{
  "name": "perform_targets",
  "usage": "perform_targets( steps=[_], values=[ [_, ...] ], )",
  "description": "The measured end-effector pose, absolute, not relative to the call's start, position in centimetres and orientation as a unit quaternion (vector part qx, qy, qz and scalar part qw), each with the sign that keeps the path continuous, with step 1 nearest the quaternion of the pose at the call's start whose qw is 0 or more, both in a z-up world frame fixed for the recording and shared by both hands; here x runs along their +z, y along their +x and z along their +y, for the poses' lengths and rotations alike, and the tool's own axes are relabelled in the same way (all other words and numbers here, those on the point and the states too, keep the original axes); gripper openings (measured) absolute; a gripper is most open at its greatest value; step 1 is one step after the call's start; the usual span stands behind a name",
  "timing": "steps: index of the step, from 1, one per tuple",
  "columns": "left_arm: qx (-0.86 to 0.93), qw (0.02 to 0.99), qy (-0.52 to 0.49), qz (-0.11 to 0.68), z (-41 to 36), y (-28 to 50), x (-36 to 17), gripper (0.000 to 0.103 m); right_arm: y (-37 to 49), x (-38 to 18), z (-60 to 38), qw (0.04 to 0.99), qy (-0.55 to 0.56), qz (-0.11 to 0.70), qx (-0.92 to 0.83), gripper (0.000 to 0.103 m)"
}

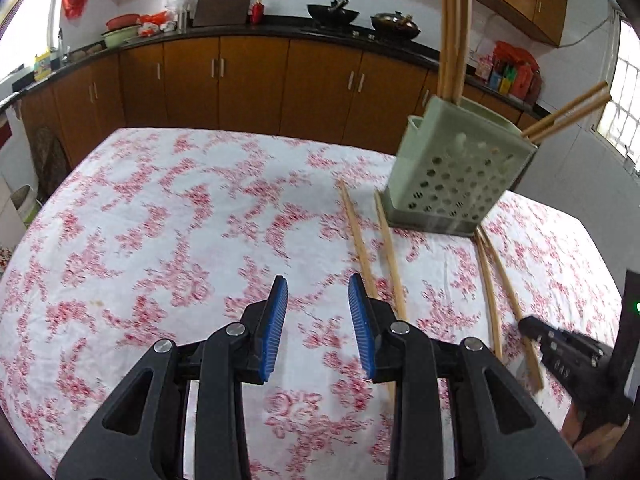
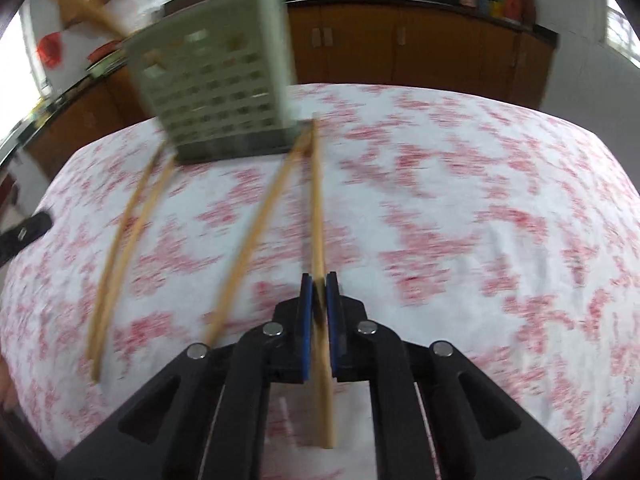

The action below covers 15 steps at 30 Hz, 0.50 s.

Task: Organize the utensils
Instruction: 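Lower the left tool onto a chopstick and close it while the right grasps one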

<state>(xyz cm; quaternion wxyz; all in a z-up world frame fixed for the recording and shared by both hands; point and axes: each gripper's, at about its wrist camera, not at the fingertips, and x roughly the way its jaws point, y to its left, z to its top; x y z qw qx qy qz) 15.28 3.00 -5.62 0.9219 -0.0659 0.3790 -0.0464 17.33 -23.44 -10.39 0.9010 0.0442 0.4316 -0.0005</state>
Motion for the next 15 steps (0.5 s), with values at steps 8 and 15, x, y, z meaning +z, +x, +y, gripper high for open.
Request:
perform_targets(
  steps=[8, 15],
  values=[
    [-0.081, 0.906, -0.054, 0.412, 0.1, 16.0, -7.8, 0.032, 17.4, -10.5, -28.4, 0.9, 0.076, 0.426, -0.058, 0.008],
    [-0.075, 0.899, -0.037, 0.431, -1.3, 16.9, -9.1, 0.028, 17.1, -10.7, -27.9, 0.903, 0.057, 0.423, -0.057, 0.008]
  ],
)
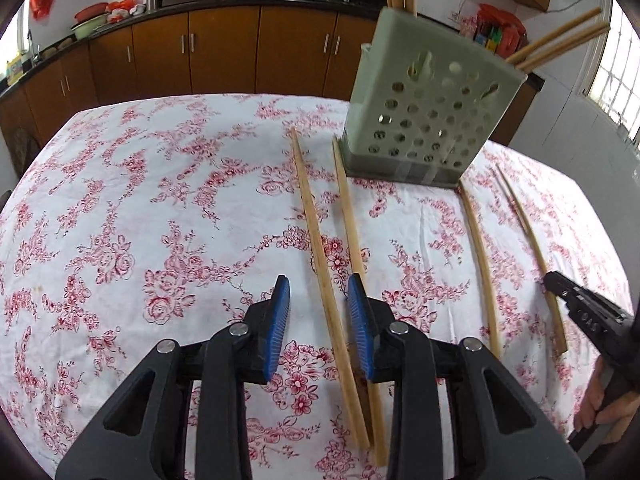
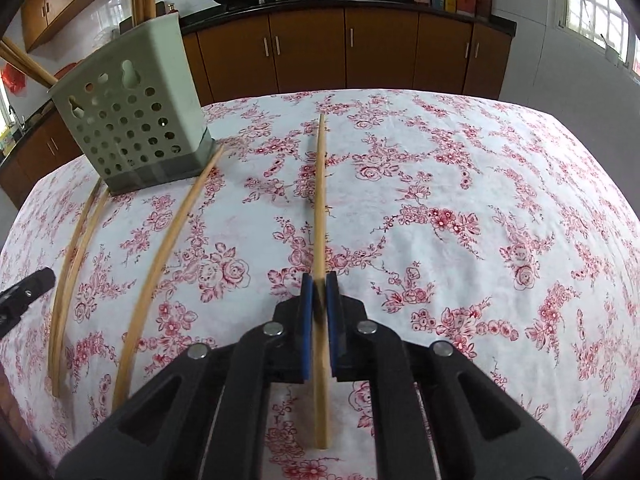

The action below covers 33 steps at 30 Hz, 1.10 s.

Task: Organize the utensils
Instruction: 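Lower the left tool onto a chopstick and close it while the right grasps one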

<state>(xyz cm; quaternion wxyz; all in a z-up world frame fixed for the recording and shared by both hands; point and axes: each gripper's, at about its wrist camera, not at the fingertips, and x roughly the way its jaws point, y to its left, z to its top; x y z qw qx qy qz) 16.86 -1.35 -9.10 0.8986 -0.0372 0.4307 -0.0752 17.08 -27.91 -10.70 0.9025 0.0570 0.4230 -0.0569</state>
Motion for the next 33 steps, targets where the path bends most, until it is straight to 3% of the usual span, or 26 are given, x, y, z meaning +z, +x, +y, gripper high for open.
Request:
perform_targets(
  steps=[7, 17, 33],
  values=[
    [-0.052, 0.899, -0.01, 0.434, -1.6, 17.2, -9.9, 0.008, 17.1, -10.8, -27.6, 0.903, 0.058, 0.423, -0.051, 0.008],
    [-0.01, 0.899, -0.035, 0.437, 3.5, 19.4, -9.8, 0.008, 18.9, -10.7, -27.3, 0.906, 0.047, 0.42, -0.035, 0.008],
    [-0.018, 0.905, -0.011, 0.425, 3.4, 18.6, -9.8, 0.009, 19.9, -10.8, -28.6, 0.906, 0.048, 0.419, -0.029, 0.008]
  ],
)
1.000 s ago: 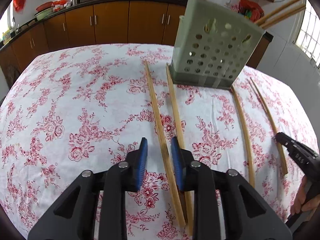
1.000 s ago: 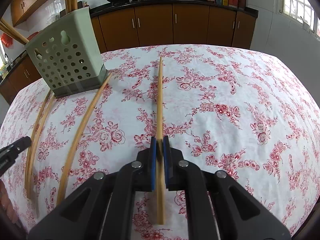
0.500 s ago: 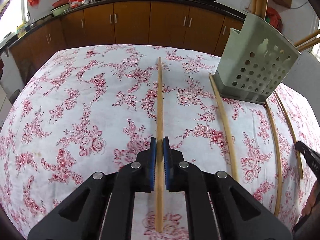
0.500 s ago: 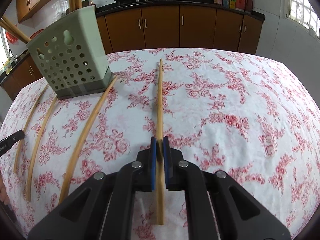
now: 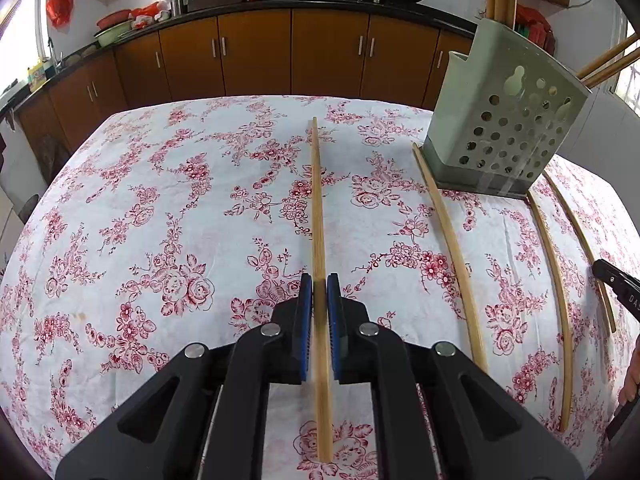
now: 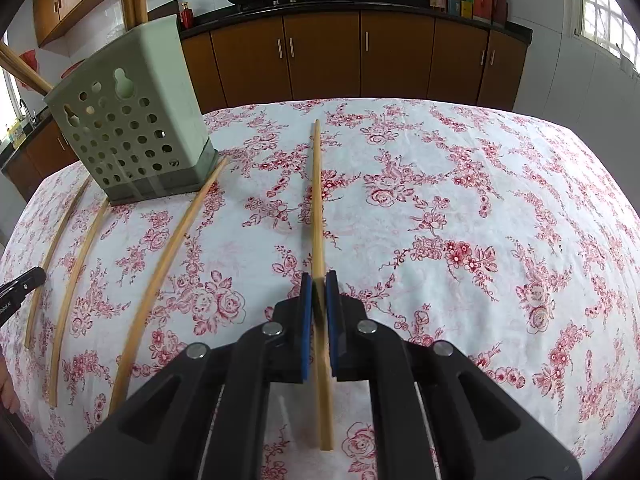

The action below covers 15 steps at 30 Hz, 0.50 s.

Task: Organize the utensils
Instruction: 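Lower the left tool onto a chopstick and close it while the right grasps one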

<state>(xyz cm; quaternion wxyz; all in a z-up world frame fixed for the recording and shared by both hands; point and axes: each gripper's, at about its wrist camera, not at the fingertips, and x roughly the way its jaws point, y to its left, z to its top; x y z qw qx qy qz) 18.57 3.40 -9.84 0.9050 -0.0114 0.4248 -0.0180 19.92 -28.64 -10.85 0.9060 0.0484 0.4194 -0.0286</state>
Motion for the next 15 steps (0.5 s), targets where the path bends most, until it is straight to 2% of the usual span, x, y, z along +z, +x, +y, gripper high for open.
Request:
perform_targets(
  steps=[15],
  values=[
    [-0.015, 0.905, -0.008, 0.425, 3.29, 18.78, -9.97, 0.009, 19.95, -10.92, -28.66, 0.906, 0.048, 0.42, -0.028, 0.009]
  ],
)
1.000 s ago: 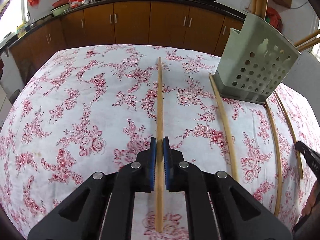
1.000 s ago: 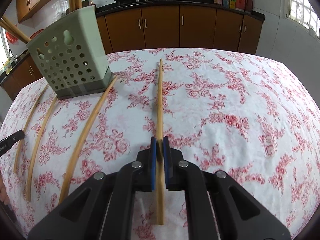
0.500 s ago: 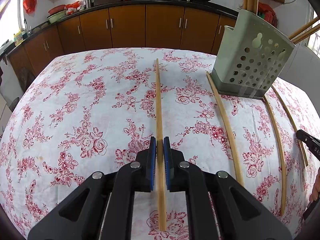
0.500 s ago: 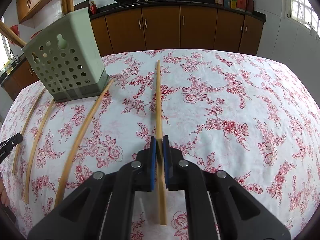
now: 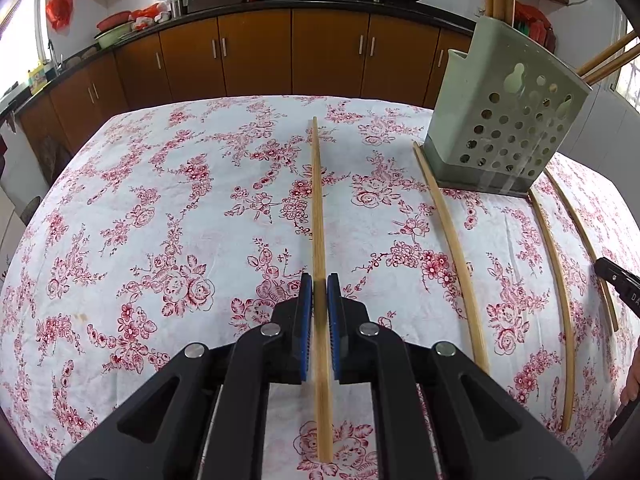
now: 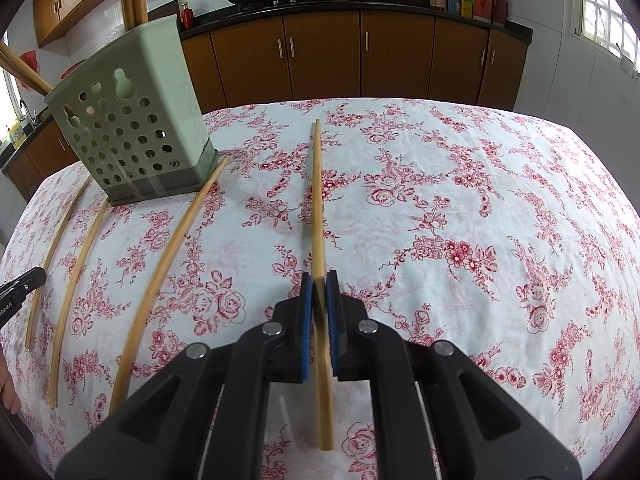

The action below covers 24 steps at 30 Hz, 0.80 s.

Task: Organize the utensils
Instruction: 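Lower the left tool onto a chopstick and close it while the right grasps one, then lift both held chopsticks upright and carry them over the green holder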

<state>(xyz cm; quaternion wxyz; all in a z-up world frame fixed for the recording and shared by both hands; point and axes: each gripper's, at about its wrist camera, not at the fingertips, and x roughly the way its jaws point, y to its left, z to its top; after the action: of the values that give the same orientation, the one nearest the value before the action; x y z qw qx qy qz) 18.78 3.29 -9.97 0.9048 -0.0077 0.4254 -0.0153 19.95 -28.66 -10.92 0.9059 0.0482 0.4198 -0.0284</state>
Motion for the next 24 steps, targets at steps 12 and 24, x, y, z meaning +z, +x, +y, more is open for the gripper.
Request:
perform_targets(
  steps=[12, 24],
  values=[
    [-0.009, 0.905, 0.007, 0.426, 2.9, 18.8, -10.0, 0.009, 19.9, -10.9, -28.2, 0.906, 0.039, 0.421, -0.031, 0.011],
    [-0.039, 0.904, -0.004, 0.426, 3.5, 18.6, -10.0, 0.013, 18.9, -10.9, -27.7, 0.906, 0.037, 0.421, -0.025, 0.014]
  ],
)
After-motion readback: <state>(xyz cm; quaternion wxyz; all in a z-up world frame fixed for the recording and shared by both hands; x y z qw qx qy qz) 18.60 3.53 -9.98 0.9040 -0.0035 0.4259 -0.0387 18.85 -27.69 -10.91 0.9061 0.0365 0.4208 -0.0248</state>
